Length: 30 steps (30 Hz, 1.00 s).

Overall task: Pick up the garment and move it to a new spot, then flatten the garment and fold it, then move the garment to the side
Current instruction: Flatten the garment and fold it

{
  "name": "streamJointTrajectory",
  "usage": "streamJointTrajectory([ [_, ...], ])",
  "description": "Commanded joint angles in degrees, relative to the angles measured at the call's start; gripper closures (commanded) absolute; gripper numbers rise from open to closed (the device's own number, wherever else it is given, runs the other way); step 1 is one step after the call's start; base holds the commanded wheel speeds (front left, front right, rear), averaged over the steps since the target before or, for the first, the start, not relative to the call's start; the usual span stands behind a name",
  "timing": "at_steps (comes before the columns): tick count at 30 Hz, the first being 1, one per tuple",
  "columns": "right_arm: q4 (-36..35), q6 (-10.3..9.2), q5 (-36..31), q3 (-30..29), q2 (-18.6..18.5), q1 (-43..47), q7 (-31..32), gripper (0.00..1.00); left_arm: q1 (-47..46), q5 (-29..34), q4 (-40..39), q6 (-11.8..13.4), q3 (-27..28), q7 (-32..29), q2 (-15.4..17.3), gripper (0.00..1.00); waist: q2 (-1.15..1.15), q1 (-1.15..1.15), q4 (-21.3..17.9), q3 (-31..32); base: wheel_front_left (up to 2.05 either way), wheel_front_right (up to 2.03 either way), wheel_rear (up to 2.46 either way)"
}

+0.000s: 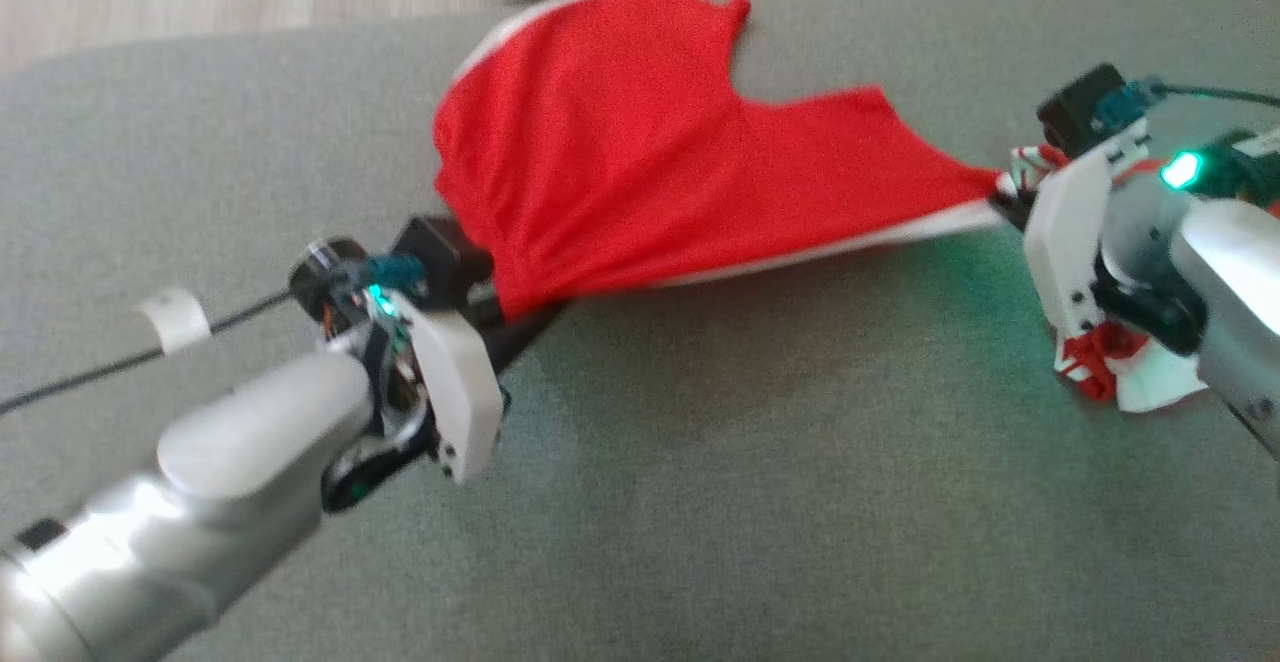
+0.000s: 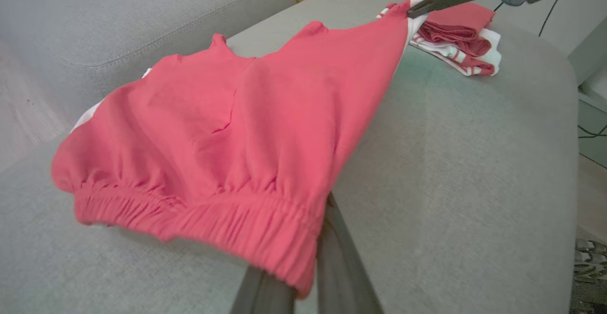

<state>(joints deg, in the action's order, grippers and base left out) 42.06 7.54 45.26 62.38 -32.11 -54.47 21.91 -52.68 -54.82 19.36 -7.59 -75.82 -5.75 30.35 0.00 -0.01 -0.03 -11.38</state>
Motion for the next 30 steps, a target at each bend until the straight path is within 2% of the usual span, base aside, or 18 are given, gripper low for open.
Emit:
streamJointTrajectory([
  [1, -3.0, -0.05, 3.0, 1.4, -3.8, 1.6, 2.0, 1.0, -0.4, 0.5, -2.1, 0.1, 2.5, -0.7, 2.7, 1.0, 0.0, 0.01, -0.1, 2.7, 0.0, 0.0, 0.0],
  [2, -3.0, -0.05, 3.0, 1.4, -3.8, 1.6, 2.0, 1.0, -0.4, 0.5, -2.1, 0.1, 2.5, -0.7, 2.7, 1.0, 0.0, 0.01, -0.1, 2.7, 0.0, 0.0, 0.0],
  [13, -14.6, -0.05, 15.2, 6.1, -13.0, 9.1, 11.3, 1.0, 11.1, -0.7, -9.7, 0.1, 2.5, -4.5, 4.7, 1.0, 0.0, 0.01, -0.3, 10.3, 0.0, 0.0, 0.0],
  [16, -18.1, -0.05, 16.9, 5.7, -15.5, 10.4, 13.0, 1.0, 12.8, -1.4, -11.6, 0.2, 2.5, -4.1, 5.2, 1.0, 0.0, 0.01, -0.1, 10.8, 0.0, 0.0, 0.0],
  [20, -21.8, -0.05, 18.1, 3.6, -17.6, 11.3, 12.8, 1.0, 13.3, -2.2, -13.3, 2.0, 3.7, -3.2, 5.6, 1.0, 0.0, 0.01, 0.8, 10.2, 0.0, 0.0, 0.0],
  [24, -22.8, -0.05, 15.8, 0.6, -17.7, 10.2, 10.0, 1.0, 12.2, -1.9, -12.5, 5.0, 5.8, -1.6, 5.1, 1.0, 0.0, 0.01, 2.0, 8.3, 0.0, 0.0, 0.0],
  [30, -20.0, -0.05, 11.4, -5.3, -13.9, 6.2, 2.8, 1.0, 10.3, -3.4, -8.3, 9.5, 9.7, 0.4, 2.0, 1.0, 0.0, 0.01, 4.3, 4.3, 0.0, 0.0, 0.0],
])
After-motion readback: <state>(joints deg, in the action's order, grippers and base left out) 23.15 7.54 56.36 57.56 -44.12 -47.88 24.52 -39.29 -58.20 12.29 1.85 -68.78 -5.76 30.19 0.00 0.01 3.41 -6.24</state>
